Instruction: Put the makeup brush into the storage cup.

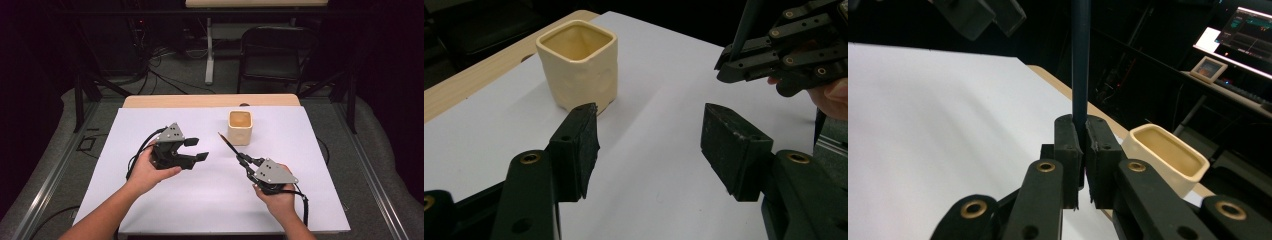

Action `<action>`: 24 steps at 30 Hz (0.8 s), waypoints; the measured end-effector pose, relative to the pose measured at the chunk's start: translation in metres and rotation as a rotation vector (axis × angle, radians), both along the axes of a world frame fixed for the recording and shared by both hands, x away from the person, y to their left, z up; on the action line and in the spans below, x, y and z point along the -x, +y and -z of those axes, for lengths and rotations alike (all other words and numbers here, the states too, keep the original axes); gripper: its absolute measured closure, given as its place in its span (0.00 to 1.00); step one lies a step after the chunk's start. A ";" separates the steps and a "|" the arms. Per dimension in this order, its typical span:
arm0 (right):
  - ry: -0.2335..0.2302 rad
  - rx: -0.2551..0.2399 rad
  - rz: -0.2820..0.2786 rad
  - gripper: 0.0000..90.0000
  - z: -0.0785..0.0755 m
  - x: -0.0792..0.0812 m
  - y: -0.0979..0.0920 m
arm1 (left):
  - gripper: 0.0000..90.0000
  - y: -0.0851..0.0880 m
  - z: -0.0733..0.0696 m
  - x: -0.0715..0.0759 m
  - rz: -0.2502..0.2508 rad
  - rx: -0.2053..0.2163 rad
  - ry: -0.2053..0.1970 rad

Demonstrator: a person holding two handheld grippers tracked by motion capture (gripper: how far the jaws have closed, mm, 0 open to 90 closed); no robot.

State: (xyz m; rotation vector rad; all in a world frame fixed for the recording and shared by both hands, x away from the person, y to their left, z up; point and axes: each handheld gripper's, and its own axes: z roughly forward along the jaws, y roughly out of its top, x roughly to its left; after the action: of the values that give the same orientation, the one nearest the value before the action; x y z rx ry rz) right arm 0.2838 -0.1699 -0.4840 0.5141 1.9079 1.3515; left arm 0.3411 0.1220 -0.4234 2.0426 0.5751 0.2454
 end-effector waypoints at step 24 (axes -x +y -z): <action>0.097 -0.193 -0.022 0.95 0.003 -0.007 0.011 | 0.51 -0.014 0.009 0.004 0.021 0.123 0.009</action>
State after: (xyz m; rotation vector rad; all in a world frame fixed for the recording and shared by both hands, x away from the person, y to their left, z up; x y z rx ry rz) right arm 0.2913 -0.1591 -0.4870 0.6660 1.8745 1.5597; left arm 0.3370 0.1085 -0.4323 1.9305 0.5603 0.1836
